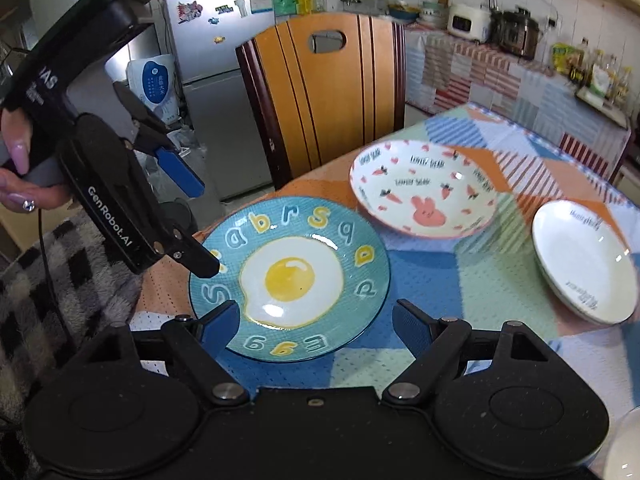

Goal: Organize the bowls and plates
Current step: 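Grasp the blue egg plate rim with the left tool while the right tool grips its opposite rim, then lift the egg plate with both tools, lower it onto the white plate and release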

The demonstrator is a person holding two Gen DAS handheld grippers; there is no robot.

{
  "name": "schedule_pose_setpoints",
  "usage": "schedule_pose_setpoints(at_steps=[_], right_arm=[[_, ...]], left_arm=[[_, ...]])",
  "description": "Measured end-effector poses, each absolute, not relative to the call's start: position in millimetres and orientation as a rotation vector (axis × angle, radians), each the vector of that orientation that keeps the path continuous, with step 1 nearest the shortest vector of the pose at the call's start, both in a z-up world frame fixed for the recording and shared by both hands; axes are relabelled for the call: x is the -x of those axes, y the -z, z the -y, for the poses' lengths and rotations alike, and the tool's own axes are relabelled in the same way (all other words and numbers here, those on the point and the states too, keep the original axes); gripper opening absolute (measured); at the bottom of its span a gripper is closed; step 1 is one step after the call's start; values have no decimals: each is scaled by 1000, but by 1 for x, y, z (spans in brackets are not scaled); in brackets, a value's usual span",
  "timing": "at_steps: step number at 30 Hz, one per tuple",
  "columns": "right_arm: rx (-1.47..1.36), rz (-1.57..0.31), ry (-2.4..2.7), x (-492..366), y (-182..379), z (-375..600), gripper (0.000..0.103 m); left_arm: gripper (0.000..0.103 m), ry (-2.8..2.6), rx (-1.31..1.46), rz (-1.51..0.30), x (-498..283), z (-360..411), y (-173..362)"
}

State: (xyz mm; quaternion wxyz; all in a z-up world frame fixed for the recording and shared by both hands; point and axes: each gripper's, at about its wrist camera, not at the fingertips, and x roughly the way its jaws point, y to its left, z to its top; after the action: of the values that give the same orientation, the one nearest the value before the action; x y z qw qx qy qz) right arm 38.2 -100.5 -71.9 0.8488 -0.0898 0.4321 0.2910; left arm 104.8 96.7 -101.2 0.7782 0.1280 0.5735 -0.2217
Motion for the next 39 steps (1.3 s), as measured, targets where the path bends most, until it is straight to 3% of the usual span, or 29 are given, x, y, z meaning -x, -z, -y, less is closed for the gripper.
schedule_pose_setpoints(at_steps=[5,10,12,13,14,16,18,29,39], right_arm=[[-49,-1092,-570,-68,91,112,79],[-171,-1202,-495,-86,119,120,62],[-206,-1234,-466,-90,130,123,53],[-216,-1242,-456,-93,134,123,47],[-221,-1243,-451,-93,136,122,44],[-229,-1244,-440,-92,138,121,27],[-208,-1237,-429,-91,139,118,20],[-364,-1227,-410,-93,160,125,21],[-256,-1155,-508,-79,146,120,21]], left_arm=[[92,465,-241,-1262,-119,-110,128],[88,435,-195,-1292,-134,-122,150],[76,433,-154,-1318,-138,-128,157],[63,431,-149,-1324,-138,-129,160],[43,432,-159,-1331,-138,-130,161],[36,422,-184,-1324,-135,-132,161],[33,437,-189,-1308,-131,-134,160],[27,446,0,-1293,-142,-157,168],[27,422,31,-1267,-135,-162,162]])
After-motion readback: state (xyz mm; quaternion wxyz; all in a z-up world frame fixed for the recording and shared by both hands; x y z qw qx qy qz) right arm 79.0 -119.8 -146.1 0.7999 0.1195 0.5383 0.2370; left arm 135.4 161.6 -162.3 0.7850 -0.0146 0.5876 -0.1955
